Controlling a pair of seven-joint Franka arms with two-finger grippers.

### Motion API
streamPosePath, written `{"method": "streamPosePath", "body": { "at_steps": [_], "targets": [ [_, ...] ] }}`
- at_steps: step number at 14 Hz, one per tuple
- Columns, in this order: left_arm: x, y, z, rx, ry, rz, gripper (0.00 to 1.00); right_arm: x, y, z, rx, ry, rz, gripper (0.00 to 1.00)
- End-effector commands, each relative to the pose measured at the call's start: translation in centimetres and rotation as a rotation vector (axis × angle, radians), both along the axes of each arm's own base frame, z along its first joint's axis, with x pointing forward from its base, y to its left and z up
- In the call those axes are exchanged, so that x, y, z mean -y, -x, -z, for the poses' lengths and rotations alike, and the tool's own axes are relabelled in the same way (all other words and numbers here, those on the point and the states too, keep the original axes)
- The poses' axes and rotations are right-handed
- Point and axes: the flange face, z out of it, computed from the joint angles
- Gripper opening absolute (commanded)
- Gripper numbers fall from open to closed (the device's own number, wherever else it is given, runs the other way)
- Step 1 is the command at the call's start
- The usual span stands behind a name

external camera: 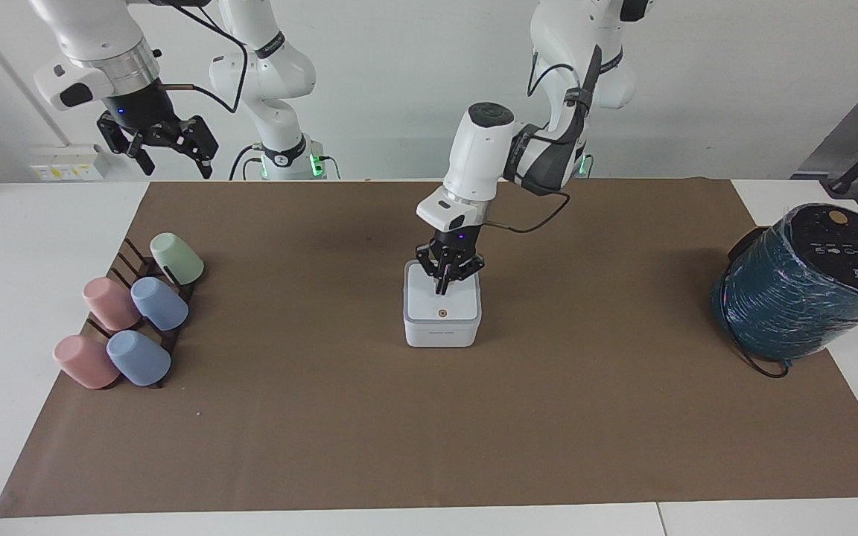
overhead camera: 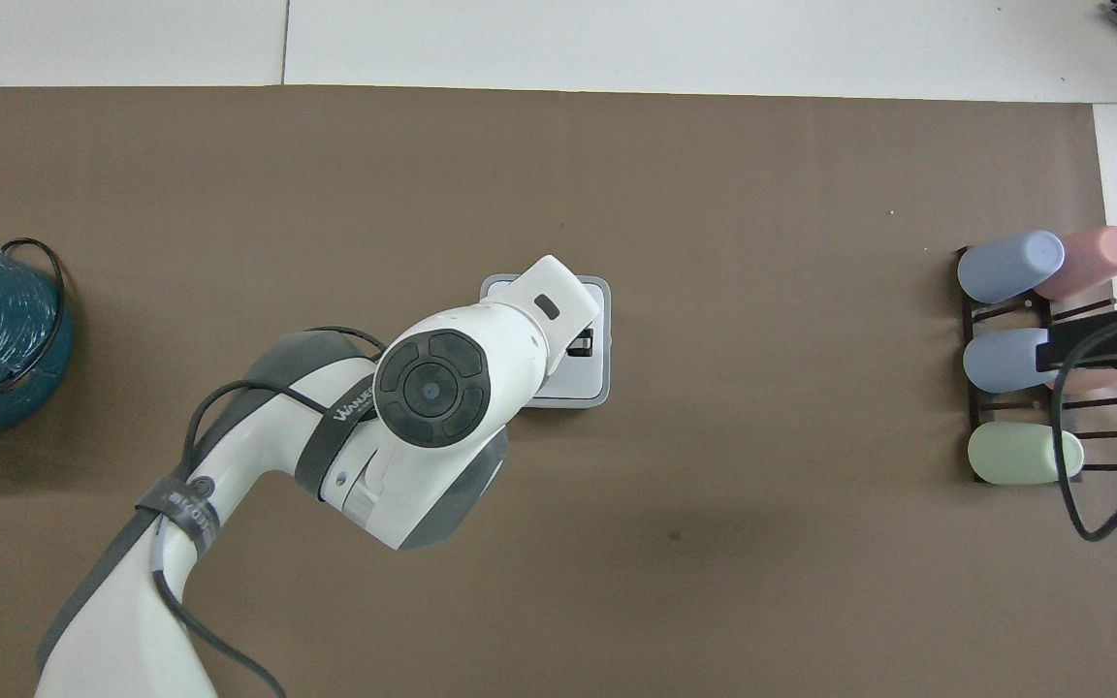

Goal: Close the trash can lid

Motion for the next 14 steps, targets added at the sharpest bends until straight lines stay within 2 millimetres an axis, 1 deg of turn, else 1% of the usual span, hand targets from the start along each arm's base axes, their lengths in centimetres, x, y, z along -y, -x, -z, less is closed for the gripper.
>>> {"method": "streamPosePath", "body": {
  "at_steps": [1,2,3,4,5,6,7,8,9,11,12,14],
  "targets": [
    [-4.4,2.1,-3.5,-0.114,-0.106,-0.020,0.25,0.2,0.8,0.0,0.006,-0.007,-0.016,1.00],
    [-7.0,2.0,-4.3,-0.152,-0.142,-0.017,0.34,0.2,0.8,0.0,0.006,-0.007,-0.016,1.00],
    [-9.6,1.7,-5.0,-0.182,-0.170,0.004,0.57,0.2,0.8,0.0,0.008,-0.007,-0.016,1.00],
    [-12.0,1.2,-5.7,-0.188,-0.179,0.021,0.94,0.2,0.7,0.0,0.006,-0.007,-0.016,1.00],
    [-14.6,0.6,-6.5,-0.179,-0.176,0.016,1.00,0.2,0.8,0.0,0.006,-0.007,-0.016,1.00],
    [-17.1,0.2,-7.2,-0.167,-0.176,0.028,1.00,0.2,0.8,0.0,0.006,-0.007,-0.016,1.00],
    [-18.9,-0.1,-7.8,-0.163,-0.181,0.055,1.00,0.2,0.8,0.0,0.008,-0.007,-0.016,1.00],
    [-20.8,-0.9,-8.3,-0.157,-0.182,0.057,1.00,0.2,0.7,0.0,0.008,-0.007,-0.015,1.00],
    [-22.7,-1.6,-9.1,-0.145,-0.175,0.026,1.00,0.2,0.7,0.0,0.008,-0.007,-0.016,1.00],
    [-25.7,-2.8,-11.9,-0.130,-0.167,-0.032,1.00,-0.1,0.7,-0.1,0.011,-0.007,-0.019,1.00],
    [-27.9,-3.6,-13.8,-0.130,-0.168,-0.049,1.00,-0.1,0.7,-0.1,0.016,-0.006,-0.021,1.00],
    [-30.3,-4.9,-16.5,-0.116,-0.185,0.028,1.00,-0.1,0.6,-0.1,0.019,-0.007,-0.021,1.00]
  ]
}}
